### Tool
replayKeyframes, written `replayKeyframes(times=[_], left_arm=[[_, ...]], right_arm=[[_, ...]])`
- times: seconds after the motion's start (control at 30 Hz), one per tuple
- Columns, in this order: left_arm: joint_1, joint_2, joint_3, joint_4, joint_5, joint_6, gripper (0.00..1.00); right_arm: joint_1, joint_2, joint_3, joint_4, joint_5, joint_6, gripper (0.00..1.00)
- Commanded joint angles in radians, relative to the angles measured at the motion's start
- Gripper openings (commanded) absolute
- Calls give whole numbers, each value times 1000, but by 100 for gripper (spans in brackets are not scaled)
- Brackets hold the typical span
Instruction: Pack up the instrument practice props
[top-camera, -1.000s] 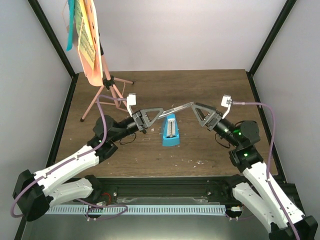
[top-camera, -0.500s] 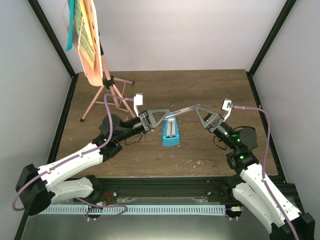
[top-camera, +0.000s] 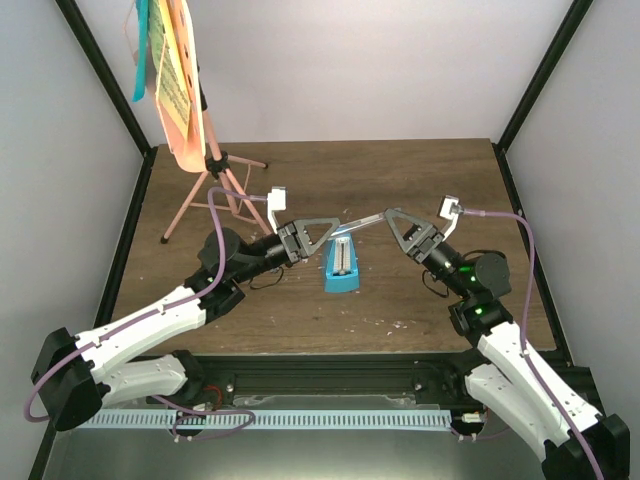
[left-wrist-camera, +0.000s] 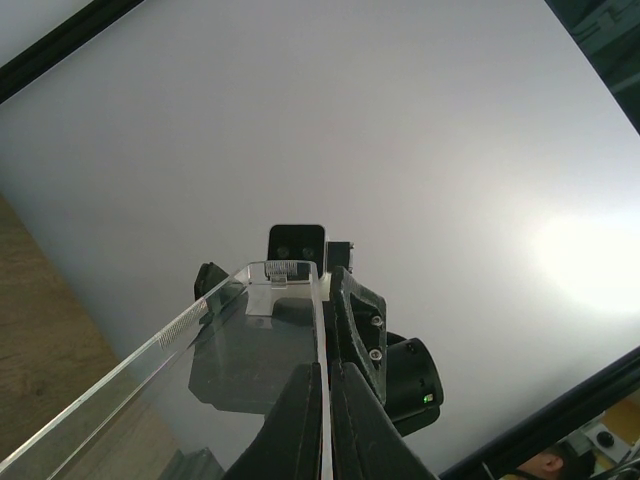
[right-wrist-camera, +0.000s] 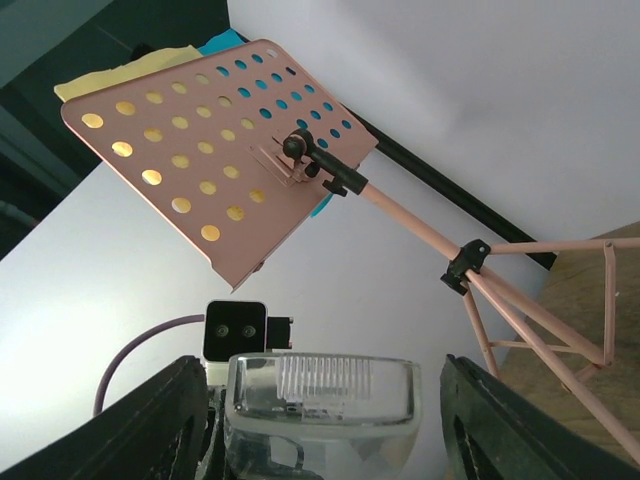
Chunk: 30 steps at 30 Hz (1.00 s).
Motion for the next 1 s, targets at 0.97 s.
replayKeyframes(times=[0.97], left_arm=[[-4, -24, 27, -82, -11, 134, 1]], right_arm=[[45, -3, 15, 20, 65, -23, 40]])
